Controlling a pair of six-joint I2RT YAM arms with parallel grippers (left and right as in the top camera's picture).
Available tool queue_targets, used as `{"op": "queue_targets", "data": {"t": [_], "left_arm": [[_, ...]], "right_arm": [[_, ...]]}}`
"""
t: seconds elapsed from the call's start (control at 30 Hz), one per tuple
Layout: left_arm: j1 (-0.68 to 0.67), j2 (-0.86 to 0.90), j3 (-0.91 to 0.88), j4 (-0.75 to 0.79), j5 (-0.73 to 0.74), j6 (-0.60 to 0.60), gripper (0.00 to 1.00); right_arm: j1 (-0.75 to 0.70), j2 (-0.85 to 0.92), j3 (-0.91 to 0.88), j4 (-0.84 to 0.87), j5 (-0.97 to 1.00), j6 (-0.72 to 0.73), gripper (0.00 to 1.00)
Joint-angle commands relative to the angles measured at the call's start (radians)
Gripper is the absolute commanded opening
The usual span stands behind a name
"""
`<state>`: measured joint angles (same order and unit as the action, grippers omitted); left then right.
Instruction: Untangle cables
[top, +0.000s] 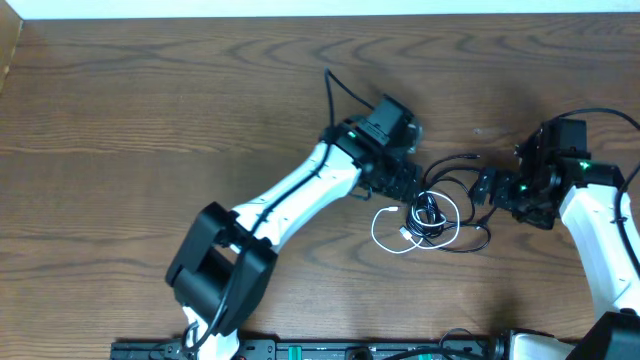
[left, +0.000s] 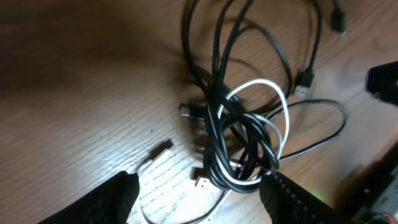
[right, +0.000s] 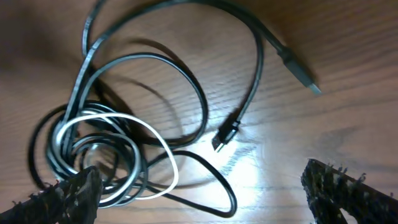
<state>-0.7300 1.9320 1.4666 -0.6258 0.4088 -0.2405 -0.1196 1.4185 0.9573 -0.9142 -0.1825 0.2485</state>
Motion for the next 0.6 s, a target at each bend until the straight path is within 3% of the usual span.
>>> {"op": "queue_targets", "data": {"t": [0.0,0.3,0.4,0.43,0.5,0.57], "left_arm": [[-0.025,0.06,0.01,0.0,-0.059,-0.024,0.68],[-0.027,0.112,0.011,0.015,-0.059,-0.023,0.65],[-0.014,0.112,0.011,0.023,-0.065,-0.023,0.28],[-0.011,0.112,0.01,0.022,-0.076,-0.023,0.2],[-0.006,0.112,0.011,0.016,-0.111,-0.023,0.19],[-0.001,0.112,0.011,0.005,-0.161,-0.023,0.1]], "right_arm": [[-0.006,0.002,-0.022,0.006,0.019,0.01,0.99],[0.0,0.002,-0.049,0.022,0.011,0.01,0.99],[0.0,0.002,-0.053,0.031,0.01,0.009,0.99],[0.0,0.002,-0.053,0.032,0.008,0.009,0.99],[0.0,0.002,-0.053,0.033,0.007,0.009,0.99],[0.0,0.002,-0.053,0.033,0.007,0.009,0.99]]}}
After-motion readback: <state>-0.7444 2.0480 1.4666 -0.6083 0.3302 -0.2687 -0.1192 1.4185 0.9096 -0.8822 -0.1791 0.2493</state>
